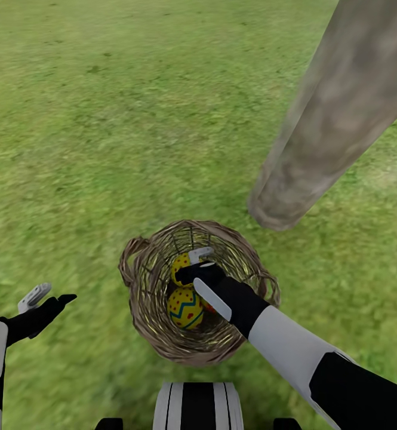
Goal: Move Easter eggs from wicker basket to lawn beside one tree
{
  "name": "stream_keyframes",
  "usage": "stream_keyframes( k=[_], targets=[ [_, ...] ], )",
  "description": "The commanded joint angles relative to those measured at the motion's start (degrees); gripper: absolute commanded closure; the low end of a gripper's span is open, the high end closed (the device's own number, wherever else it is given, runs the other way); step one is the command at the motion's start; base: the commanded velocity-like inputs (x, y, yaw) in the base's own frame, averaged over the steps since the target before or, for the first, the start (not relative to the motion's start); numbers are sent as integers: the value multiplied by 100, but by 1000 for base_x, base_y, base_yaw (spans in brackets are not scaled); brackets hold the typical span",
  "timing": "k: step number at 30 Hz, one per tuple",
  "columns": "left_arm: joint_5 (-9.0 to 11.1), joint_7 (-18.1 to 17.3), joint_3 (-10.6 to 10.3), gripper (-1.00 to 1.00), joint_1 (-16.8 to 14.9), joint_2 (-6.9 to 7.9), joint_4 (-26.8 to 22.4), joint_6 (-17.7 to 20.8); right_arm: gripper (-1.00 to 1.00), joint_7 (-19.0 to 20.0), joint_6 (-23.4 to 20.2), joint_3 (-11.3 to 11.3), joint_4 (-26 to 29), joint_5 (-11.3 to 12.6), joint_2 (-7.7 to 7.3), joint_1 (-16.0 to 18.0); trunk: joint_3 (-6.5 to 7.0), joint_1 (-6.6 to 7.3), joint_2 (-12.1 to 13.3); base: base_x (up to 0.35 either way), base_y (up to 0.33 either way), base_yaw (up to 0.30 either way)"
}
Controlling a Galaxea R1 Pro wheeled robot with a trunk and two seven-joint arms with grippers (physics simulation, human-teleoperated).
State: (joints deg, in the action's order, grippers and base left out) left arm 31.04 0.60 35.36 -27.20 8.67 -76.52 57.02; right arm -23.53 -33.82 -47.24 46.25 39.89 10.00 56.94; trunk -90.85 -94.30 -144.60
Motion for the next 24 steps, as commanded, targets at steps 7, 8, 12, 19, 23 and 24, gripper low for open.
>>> stream_keyframes(
  k=[7, 8, 12, 19, 23, 24],
  targets=[
    [16, 11, 6, -100, -5, 0, -3, 29, 100, -46, 36, -13, -151, 212, 0, 1, 62, 7, 3, 0, 0, 0],
    [16, 11, 4, -100, -5, 1, -1, 29, 100, -46, 34, -13, -151, 212, 0, 1, 84, 9, 5, 0, 0, 0],
    [8, 12, -2, -100, -4, -5, 0, 29, 100, -46, 33, -13, -151, 221, 0, 1, 106, 12, 6, 0, 0, 0],
    [14, 18, 3, -100, -5, -6, 3, 29, 100, -46, 33, -13, -151, 222, 0, 1, 106, 12, 6, 0, 0, 0],
    [9, 27, 2, -100, -2, -5, 1, 29, 100, -46, 33, -7, -151, 226, 0, 1, 106, 12, 6, 0, 0, 0],
    [8, 31, 0, -100, -3, -5, 3, 29, 100, -46, 33, -8, -151, 227, 0, 1, 106, 12, 6, 0, 0, 0]
  ],
)
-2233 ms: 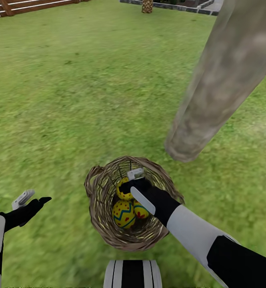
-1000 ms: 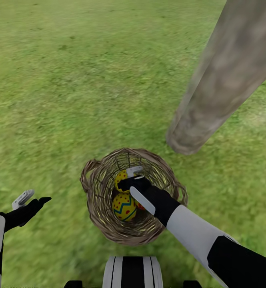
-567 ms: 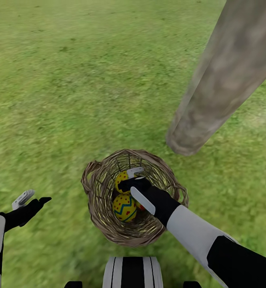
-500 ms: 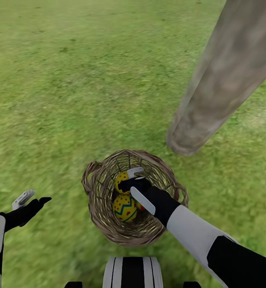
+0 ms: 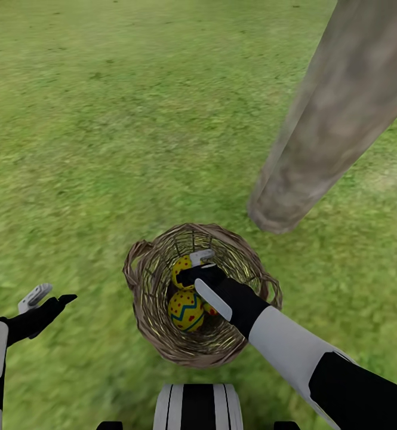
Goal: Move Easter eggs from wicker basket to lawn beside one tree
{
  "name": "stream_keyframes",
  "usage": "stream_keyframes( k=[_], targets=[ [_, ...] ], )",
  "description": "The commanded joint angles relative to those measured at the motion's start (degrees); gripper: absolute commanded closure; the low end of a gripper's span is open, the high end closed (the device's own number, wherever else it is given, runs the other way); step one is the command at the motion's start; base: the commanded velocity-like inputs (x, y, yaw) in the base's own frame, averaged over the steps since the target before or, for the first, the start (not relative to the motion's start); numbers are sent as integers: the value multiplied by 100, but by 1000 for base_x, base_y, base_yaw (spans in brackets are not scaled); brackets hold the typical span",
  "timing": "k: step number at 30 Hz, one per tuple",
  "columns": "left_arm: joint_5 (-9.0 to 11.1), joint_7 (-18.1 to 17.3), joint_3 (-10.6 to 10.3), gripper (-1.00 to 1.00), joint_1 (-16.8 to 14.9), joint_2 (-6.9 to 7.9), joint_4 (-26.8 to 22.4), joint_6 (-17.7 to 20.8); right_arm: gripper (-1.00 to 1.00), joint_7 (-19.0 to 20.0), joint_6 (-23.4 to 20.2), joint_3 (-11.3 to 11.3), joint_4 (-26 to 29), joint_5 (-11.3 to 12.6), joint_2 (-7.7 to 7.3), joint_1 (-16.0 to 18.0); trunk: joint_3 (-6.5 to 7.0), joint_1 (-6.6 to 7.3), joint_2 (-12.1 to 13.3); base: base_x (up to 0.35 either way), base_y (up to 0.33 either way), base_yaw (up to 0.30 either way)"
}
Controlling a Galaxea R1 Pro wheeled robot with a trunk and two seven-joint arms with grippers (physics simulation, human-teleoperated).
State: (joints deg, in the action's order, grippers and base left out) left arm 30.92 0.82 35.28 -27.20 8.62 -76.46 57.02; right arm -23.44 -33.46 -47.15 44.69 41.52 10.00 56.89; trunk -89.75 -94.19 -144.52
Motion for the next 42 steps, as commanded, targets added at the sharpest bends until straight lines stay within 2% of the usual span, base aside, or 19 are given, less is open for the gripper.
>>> stream_keyframes(
  k=[1, 22, 29, 32, 36, 38, 42],
  targets=[
    [20, 12, 6, -100, -4, -1, -5, 29, 100, -59, -2, -20, 5, 65, 0, 6, -4, 1, -2, 0, 0, 0],
    [37, 15, 49, -100, -5, -27, -12, 46, 100, -81, -29, -40, 5, 76, 0, -29, 462, 55, 27, -45, 0, 0],
    [29, 15, 56, -100, -5, -27, -9, 46, 100, -90, -39, -40, 7, 76, 0, -29, 617, 73, 36, -311, 0, 0],
    [31, 13, 73, -100, -5, -24, -21, 46, 100, -90, -63, -29, 64, 76, 0, -29, 683, 81, 40, -250, 0, 0],
    [37, 4, 73, -100, -5, -32, -15, 37, 100, -90, -78, -29, 448, 76, 0, -29, 683, 81, 40, -20, 0, 0],
    [31, 15, 62, -100, -5, -31, -1, 38, 100, -90, -135, 9, 637, 83, -124, -29, 705, 83, 41, -1, 0, 0],
    [28, 24, 58, -100, -5, -28, 14, 38, 100, -97, -328, 292, 904, 85, -290, -30, 794, 94, 47, 0, 0, 0]
  ],
)
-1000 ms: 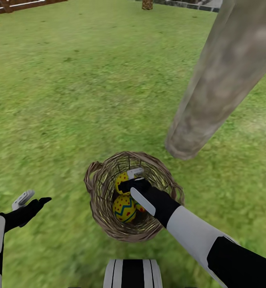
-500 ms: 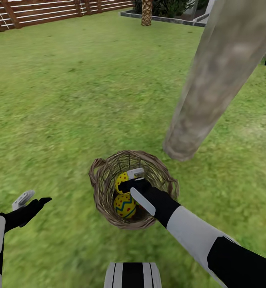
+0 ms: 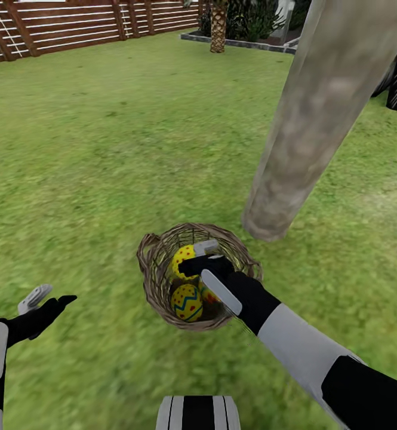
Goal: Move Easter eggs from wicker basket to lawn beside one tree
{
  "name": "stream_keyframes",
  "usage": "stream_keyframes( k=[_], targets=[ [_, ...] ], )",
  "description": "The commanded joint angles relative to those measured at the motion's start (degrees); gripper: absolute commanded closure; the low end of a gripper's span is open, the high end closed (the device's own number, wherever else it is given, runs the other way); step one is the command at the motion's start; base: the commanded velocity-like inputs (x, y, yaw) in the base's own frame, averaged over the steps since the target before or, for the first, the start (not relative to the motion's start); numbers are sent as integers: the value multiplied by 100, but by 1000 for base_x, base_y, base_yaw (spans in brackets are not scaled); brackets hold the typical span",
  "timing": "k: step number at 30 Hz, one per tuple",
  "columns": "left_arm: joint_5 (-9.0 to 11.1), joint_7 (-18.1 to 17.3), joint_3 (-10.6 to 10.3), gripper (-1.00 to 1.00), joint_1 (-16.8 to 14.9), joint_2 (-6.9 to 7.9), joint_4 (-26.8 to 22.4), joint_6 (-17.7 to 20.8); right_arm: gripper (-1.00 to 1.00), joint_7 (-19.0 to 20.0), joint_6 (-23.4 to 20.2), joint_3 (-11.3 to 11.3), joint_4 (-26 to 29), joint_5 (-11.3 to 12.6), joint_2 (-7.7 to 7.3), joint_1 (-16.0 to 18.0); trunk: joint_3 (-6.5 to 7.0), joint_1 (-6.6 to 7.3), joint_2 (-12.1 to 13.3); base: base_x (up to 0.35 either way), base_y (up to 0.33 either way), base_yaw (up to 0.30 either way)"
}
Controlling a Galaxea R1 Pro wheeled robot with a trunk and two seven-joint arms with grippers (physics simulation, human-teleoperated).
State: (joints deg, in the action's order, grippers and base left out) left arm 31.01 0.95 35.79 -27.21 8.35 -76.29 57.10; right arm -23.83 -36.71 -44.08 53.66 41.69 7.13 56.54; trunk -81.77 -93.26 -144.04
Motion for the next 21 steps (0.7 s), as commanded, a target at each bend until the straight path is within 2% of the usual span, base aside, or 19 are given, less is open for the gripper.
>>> stream_keyframes(
  k=[1, 4, 6, 9, 10, 13, 14, 17, 21],
  targets=[
    [20, 10, 7, -100, -4, 0, -6, 29, 100, -62, -7, -3, 14, 67, -42, 6, 19, 3, 0, 0, 0, 0],
    [20, 10, 7, -100, -4, 0, -8, 29, 100, -90, -158, 13, 21, 64, -86, 6, 85, 11, 4, 0, 0, 0],
    [20, 10, 15, -100, -4, 6, -9, 29, 100, -95, -702, 28, 46, 47, -89, 6, 130, 16, 7, 0, 0, 0],
    [20, 10, 16, -100, -4, 0, -9, 29, 100, -96, -1098, 33, 251, 32, -97, 6, 196, 24, 11, 0, 0, 0],
    [20, 10, 16, -100, -4, 0, -9, 29, 100, -96, -1202, 87, 278, 37, -107, 6, 218, 26, 12, 0, 0, 0],
    [20, 10, 16, -100, -4, 0, -6, 29, 100, -90, -1491, 559, 600, 54, -131, 6, 285, 34, 16, 0, 0, 0],
    [55, -23, -17, -100, 30, -33, 27, -5, 100, -56, -1454, 587, 561, 11, -164, -26, 284, 35, 16, 0, 0, 0],
    [105, -84, 82, -100, 96, 29, 57, -43, 100, -1, -1423, 497, 618, -12, -83, 14, 284, 35, 16, 0, 0, 0],
    [228, 45, 210, -100, 110, -102, 44, -75, 100, -129, -1545, 403, 747, 136, -38, 84, 284, 35, 16, 0, 0, 0]
  ],
)
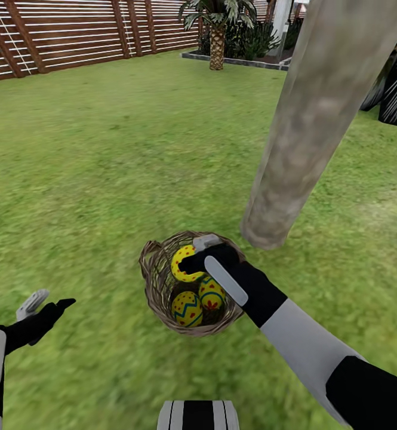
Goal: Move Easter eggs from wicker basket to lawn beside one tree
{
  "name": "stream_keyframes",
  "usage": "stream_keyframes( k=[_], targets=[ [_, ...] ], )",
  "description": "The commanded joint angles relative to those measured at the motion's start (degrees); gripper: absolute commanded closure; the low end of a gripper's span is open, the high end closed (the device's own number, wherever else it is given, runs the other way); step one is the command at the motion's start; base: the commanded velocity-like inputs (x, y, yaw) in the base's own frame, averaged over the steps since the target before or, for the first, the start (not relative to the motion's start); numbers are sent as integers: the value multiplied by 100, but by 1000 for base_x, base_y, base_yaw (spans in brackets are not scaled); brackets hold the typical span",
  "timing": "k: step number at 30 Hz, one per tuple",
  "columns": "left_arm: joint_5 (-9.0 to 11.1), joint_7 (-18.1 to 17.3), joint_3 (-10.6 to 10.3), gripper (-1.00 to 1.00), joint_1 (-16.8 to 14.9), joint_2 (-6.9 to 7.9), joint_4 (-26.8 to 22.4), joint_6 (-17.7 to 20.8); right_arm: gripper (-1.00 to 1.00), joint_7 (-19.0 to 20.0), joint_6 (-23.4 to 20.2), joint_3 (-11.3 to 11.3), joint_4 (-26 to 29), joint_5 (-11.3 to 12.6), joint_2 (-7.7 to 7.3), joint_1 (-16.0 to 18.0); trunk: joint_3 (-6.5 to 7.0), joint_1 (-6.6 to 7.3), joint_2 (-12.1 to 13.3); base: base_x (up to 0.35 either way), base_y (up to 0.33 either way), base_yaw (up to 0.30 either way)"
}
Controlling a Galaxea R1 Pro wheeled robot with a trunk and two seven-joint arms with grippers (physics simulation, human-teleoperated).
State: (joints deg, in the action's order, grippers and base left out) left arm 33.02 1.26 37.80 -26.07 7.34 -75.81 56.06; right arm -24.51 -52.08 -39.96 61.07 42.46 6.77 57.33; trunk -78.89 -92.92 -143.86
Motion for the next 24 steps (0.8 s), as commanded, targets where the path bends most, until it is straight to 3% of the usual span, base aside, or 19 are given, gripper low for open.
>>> stream_keyframes(
  k=[1, 9, 16, 22, 24],
  targets=[
    [58, 47, 35, -100, -4, -34, -9, 29, 100, -79, -40, -11, 37, 76, 0, 6, -4, 1, -2, 0, 0, 0],
    [372, 151, 14, -100, -3, -47, -4, 31, 100, -76, -329, -12, 86, 104, -7, 7, 151, 19, 8, 0, 0, 0],
    [368, 173, 58, -100, -3, -31, -3, 54, 100, -72, -384, -17, 156, 120, -76, 7, 306, 37, 17, 0, 0, 0],
    [372, 173, 61, -100, -3, -35, -3, 54, 100, -20, -576, 48, 753, 170, -372, -2, 439, 53, 25, 0, 0, 0],
    [370, 173, 61, -100, -3, -32, -3, 54, 100, -15, -578, 159, 903, 738, -585, -5, 483, 58, 28, 0, 0, 0]
  ],
)
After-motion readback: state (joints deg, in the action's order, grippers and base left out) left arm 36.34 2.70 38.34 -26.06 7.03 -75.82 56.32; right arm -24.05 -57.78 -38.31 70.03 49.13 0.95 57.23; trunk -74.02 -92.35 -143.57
